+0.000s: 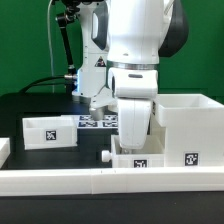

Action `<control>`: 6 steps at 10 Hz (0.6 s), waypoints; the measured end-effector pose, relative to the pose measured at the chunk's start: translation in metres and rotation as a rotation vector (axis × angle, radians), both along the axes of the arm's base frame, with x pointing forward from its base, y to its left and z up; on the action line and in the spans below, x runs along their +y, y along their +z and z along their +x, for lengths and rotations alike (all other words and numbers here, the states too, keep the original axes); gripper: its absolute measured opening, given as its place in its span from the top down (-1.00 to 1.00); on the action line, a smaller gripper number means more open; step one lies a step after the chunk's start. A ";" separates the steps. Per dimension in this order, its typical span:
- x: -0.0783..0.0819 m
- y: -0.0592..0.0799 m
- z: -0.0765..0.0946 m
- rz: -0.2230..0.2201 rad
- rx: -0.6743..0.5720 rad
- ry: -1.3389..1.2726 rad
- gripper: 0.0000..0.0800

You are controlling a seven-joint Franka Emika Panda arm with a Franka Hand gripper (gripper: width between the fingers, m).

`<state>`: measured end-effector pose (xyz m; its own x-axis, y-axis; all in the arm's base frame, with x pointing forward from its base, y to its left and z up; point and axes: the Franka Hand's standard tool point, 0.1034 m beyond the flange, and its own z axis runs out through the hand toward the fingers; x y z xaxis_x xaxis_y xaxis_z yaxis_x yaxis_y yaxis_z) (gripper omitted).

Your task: Assemble drawer

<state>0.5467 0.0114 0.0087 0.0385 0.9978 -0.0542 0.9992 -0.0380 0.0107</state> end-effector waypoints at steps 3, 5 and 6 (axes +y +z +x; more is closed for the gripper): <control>-0.003 0.000 0.000 -0.005 -0.020 0.013 0.90; -0.002 0.000 0.000 -0.005 -0.020 0.013 0.90; 0.001 -0.001 0.000 -0.005 -0.016 0.002 0.90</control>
Offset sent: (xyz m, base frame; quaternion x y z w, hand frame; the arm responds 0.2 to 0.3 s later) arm 0.0000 0.0000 0.0000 0.0000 0.0000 0.0000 1.0000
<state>0.5464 0.0119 0.0081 0.0371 0.9976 -0.0585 0.9990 -0.0356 0.0270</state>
